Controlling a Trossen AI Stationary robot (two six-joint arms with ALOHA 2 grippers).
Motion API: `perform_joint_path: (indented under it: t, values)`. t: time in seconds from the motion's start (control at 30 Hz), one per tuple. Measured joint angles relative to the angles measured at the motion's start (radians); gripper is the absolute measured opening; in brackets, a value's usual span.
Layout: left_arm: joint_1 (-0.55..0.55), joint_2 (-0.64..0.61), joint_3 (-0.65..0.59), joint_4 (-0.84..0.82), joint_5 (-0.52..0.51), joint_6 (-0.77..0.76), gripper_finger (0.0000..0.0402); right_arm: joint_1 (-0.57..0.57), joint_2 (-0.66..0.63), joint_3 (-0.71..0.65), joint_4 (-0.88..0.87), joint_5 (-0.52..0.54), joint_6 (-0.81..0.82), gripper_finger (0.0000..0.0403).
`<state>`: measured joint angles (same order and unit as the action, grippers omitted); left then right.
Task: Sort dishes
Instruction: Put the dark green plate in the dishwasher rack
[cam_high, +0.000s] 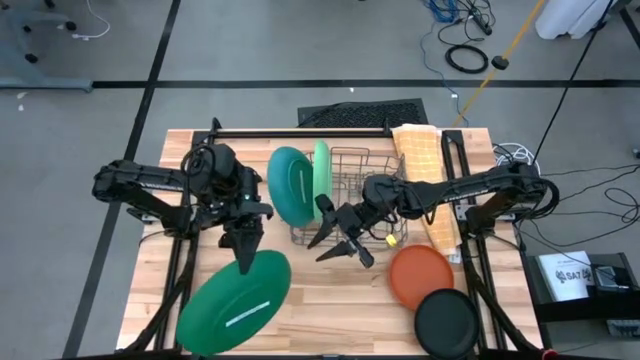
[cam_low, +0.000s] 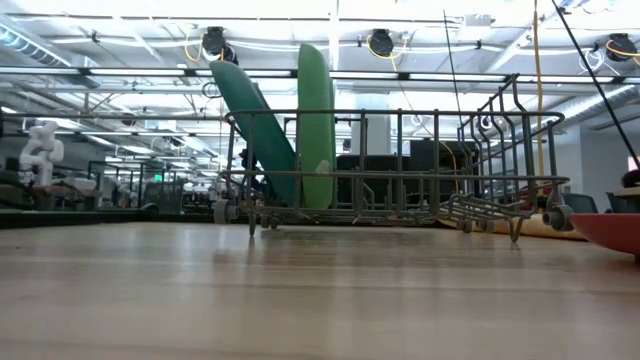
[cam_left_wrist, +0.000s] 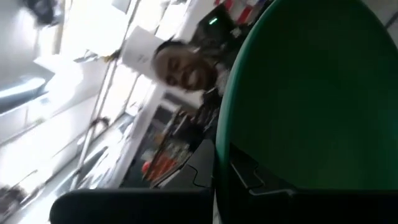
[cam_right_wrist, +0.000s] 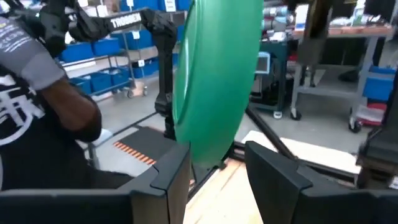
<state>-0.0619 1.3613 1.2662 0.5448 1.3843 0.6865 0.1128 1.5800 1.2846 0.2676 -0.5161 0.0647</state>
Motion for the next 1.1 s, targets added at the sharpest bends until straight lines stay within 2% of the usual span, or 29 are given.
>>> perform_joint_path:
  t: [0.17,0.3,0.43,0.5,0.7,0.77,0.93,1.1]
  values:
    - [-0.046,0.000,0.001,0.011,-0.216,-0.056,0.0011,-0.055,-0.095,0.000,-0.198,-0.163,-0.104,0.0144]
    - [-0.074,-0.001,0.001,-0.001,-0.489,-0.102,0.0011,-0.072,-0.191,0.000,-0.379,-0.160,-0.212,0.0144]
    - [-0.054,0.008,0.001,-0.071,-0.775,-0.098,0.0011,-0.072,-0.315,0.000,-0.510,-0.037,-0.317,0.0144]
    - [-0.023,0.029,0.001,-0.059,-0.835,-0.098,0.0011,-0.072,-0.373,0.000,-0.559,0.022,-0.356,0.0144]
    - [0.095,0.117,0.001,-0.031,-0.900,-0.107,0.0011,-0.072,-0.474,0.000,-0.644,0.137,-0.355,0.0144]
    - [0.124,0.146,0.001,-0.028,-0.976,-0.118,0.0011,-0.067,-0.480,0.001,-0.679,0.220,-0.323,0.0144]
    - [0.159,0.181,0.001,-0.035,-1.137,-0.120,0.0011,-0.036,-0.497,0.001,-0.829,0.663,-0.266,0.0150]
    - [0.175,0.180,0.001,-0.096,-1.174,-0.093,0.0011,-0.013,-0.540,0.000,-0.901,0.856,-0.237,0.0179]
